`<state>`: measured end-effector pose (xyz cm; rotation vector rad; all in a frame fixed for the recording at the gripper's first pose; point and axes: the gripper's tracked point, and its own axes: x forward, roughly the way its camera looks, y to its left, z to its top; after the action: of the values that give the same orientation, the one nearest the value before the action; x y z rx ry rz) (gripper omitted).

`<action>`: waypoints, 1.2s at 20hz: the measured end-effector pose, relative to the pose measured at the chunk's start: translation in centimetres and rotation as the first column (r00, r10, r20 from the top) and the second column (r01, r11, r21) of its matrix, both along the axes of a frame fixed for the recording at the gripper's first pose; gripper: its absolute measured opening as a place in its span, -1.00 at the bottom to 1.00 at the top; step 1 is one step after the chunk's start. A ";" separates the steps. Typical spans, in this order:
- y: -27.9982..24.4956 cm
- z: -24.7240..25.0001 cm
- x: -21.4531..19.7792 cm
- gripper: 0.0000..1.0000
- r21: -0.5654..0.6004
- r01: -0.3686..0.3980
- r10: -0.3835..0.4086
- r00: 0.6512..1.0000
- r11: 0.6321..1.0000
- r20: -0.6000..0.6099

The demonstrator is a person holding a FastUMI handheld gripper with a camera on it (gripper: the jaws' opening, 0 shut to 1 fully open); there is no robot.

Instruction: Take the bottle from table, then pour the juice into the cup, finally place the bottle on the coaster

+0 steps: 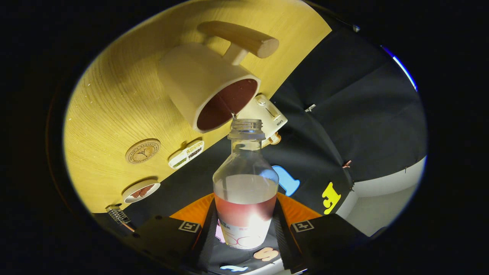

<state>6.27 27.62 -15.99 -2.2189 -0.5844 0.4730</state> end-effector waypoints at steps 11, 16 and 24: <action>-0.2 -0.2 0.0 0.43 0.004 0.022 -0.022 1.000 1.000 -0.008; -0.9 -0.7 0.4 0.43 0.044 0.061 -0.059 0.998 0.997 -0.036; -3.1 -2.5 0.2 0.44 0.203 0.232 -0.190 0.960 0.951 -0.203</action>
<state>6.51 24.51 -18.52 -1.9689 -0.2831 0.4660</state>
